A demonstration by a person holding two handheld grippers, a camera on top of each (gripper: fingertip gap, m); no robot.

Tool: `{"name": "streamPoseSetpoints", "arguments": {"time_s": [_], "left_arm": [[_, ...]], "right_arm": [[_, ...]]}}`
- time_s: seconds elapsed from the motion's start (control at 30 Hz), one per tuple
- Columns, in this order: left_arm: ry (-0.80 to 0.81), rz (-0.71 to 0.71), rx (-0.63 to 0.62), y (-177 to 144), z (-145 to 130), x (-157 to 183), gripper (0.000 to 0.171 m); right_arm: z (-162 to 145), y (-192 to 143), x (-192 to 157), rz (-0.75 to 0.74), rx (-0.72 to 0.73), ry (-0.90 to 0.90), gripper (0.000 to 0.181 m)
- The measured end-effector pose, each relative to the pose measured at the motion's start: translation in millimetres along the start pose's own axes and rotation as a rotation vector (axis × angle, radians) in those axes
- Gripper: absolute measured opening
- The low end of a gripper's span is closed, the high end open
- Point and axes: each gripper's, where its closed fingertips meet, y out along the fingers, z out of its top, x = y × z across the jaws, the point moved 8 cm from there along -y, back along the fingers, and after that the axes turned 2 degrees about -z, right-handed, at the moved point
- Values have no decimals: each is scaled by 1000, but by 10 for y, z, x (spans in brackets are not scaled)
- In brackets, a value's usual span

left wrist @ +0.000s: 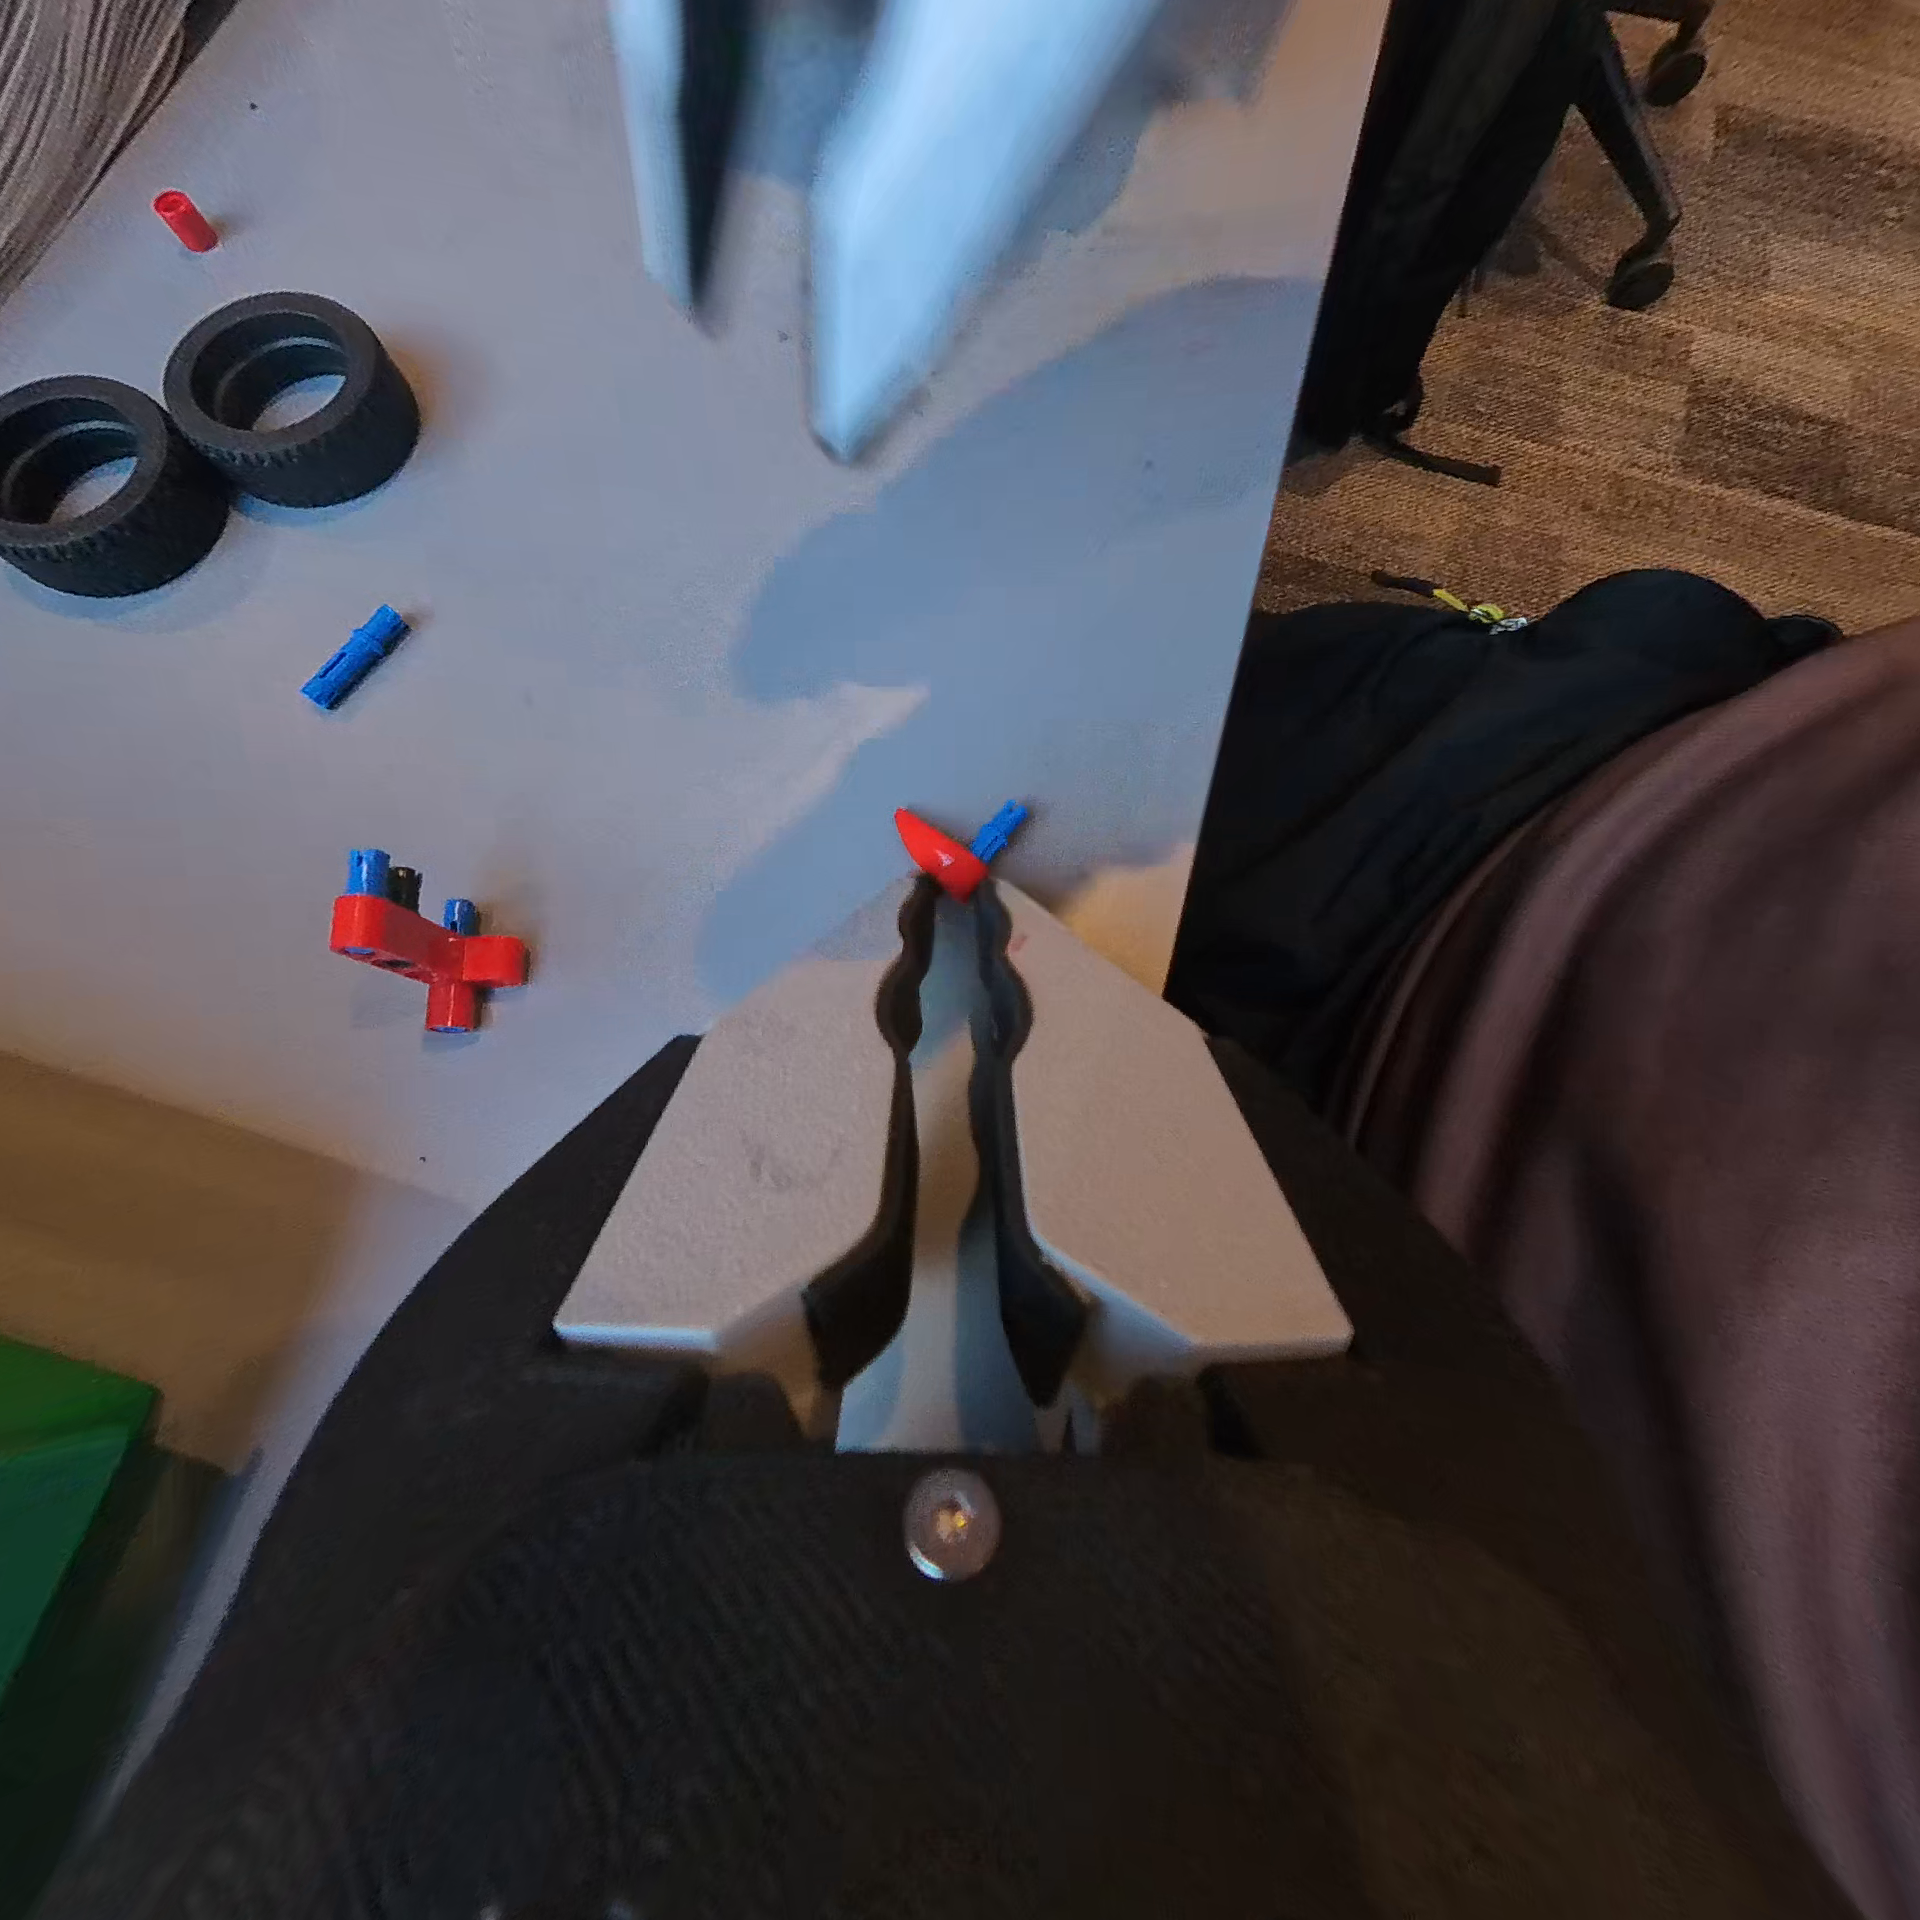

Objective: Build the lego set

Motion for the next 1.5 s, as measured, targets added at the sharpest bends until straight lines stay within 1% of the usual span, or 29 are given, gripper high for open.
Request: {"name": "streamPoseSetpoints", "arguments": {"time_s": [0.03,0.1,0.23,0.3,0.33,0.53,0.7,0.77,0.93,1.03,1.23,1.3,1.5], "left_arm": [[2,1,0,0,0,2,5],[7,-8,-1,-2,-3,12,6],[0,-28,0,-4,-2,12,7],[-10,-34,0,-4,-3,4,6],[-11,-40,0,-5,-3,5,5],[1,-61,-2,-4,-3,24,4],[0,-64,-3,0,1,23,4],[11,-41,-4,8,8,30,4],[30,73,3,33,25,90,4],[5,111,13,40,23,111,4],[59,229,25,53,15,159,5],[69,246,21,57,18,163,5],[112,283,9,66,22,184,4]], "right_arm": [[-92,52,-100,17,2,9,18],[-219,146,-246,54,5,23,21],[-272,283,-371,94,32,6,21],[-262,313,-378,101,57,-4,20],[-260,322,-364,98,64,-12,15],[-261,345,-350,148,91,-34,3],[-255,346,-376,120,91,-72,2],[-245,341,-400,84,79,-83,2],[-237,339,-430,19,65,-45,2],[-236,341,-418,18,66,-12,2],[-198,359,-406,1,50,-6,2],[-191,361,-407,-4,44,-15,2],[-195,366,-390,18,53,34,2]]}}
